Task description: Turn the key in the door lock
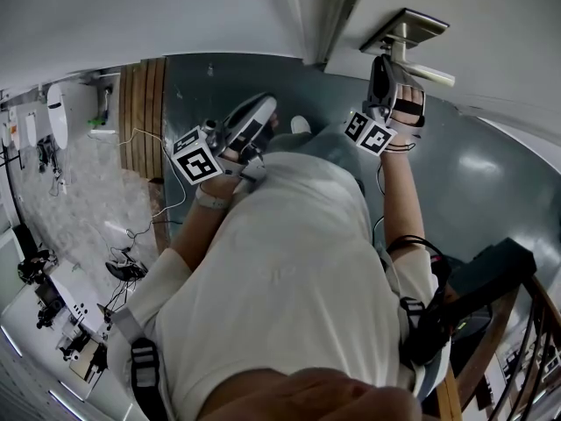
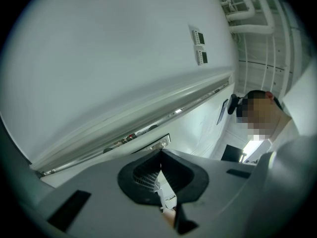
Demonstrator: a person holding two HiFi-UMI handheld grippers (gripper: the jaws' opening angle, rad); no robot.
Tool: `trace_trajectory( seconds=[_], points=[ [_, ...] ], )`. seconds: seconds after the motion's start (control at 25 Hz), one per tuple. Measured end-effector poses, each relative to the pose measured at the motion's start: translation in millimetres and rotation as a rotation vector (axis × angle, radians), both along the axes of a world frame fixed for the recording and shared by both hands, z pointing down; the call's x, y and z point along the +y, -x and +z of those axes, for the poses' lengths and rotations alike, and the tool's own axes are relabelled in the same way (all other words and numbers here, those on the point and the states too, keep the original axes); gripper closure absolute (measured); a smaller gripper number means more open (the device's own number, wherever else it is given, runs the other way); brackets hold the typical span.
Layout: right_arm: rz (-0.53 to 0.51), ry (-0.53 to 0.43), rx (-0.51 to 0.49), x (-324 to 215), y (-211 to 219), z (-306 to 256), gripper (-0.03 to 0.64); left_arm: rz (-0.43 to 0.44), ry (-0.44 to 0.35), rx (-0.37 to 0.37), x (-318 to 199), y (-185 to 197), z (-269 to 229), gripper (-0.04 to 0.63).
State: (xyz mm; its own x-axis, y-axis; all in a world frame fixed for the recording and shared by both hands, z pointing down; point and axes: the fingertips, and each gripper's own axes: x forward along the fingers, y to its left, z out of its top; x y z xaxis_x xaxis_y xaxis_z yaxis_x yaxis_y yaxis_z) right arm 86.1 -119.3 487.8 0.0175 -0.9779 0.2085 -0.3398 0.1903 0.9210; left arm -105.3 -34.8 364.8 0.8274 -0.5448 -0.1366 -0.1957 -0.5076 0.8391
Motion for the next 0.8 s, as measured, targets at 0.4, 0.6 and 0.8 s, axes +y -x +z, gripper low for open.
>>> trace_trajectory(
  seconds=[0.4, 0.6, 0.8],
  points=[
    [0.027, -0.015, 0.065, 1.5, -3.8, 2.0, 0.518, -0.001, -0.002, -0.001, -0.6, 0.8, -0.5, 0.586],
    [0.017, -0.008, 0.033, -0.5, -4.7, 2.4, 0.518, -0.002, -0.002, -0.001, -1.2, 0.9, 0.1, 0.586],
    [0.041, 0.023, -0.128, -2.5, -5.0, 1.4, 0.517, -0.004, -0.002, -0.003, 0.4, 0.4, 2.0, 0.587]
  ],
)
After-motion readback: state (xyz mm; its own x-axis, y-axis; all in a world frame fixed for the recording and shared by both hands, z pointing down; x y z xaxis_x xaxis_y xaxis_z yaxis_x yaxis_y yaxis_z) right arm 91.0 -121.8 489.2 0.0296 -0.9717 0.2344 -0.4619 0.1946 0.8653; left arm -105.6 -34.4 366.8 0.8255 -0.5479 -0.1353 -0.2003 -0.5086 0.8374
